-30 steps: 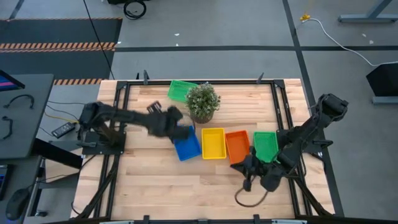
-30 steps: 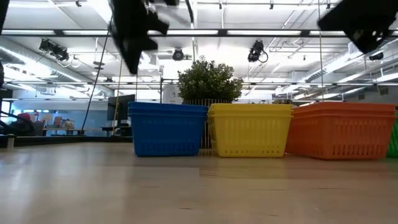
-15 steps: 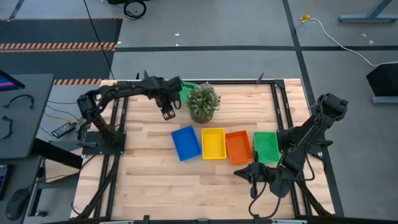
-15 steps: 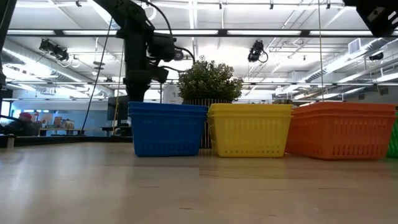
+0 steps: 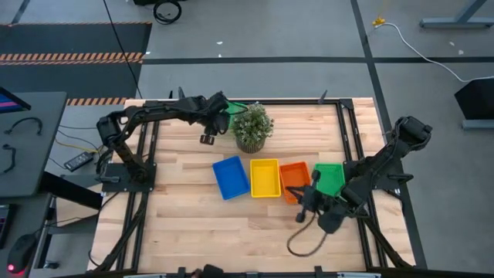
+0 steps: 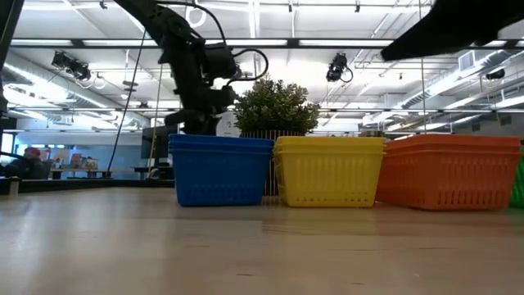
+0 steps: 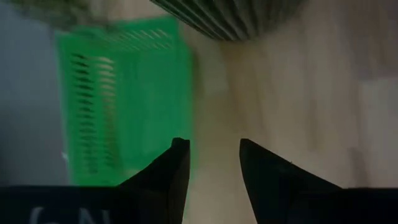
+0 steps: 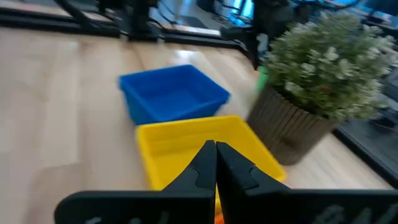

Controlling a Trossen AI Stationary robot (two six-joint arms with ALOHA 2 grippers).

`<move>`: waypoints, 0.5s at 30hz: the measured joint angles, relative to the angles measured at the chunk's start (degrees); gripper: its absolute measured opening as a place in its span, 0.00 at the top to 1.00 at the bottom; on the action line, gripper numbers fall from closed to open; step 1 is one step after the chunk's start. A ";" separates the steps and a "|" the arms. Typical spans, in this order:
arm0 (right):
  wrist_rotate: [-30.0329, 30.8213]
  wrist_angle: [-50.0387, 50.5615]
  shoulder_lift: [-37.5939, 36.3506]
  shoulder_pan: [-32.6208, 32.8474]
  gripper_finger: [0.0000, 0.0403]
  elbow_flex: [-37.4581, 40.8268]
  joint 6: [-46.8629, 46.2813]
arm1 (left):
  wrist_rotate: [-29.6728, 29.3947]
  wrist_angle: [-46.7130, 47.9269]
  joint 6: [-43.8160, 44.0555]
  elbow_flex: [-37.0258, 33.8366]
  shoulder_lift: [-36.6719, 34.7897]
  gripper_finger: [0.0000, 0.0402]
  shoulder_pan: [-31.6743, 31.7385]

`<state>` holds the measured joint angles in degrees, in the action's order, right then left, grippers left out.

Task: Stack baskets by color
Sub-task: Stack the top green bin on top of the bottom green bin

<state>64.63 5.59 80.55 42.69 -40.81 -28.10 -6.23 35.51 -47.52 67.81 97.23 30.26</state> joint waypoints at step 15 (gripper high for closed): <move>-5.80 0.09 0.02 -8.85 0.98 0.10 10.21 | 6.05 -6.15 -1.61 0.00 9.14 0.66 9.99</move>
<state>58.83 5.68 80.58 33.84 -40.71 -17.89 -0.18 29.36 -49.12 67.81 106.37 40.24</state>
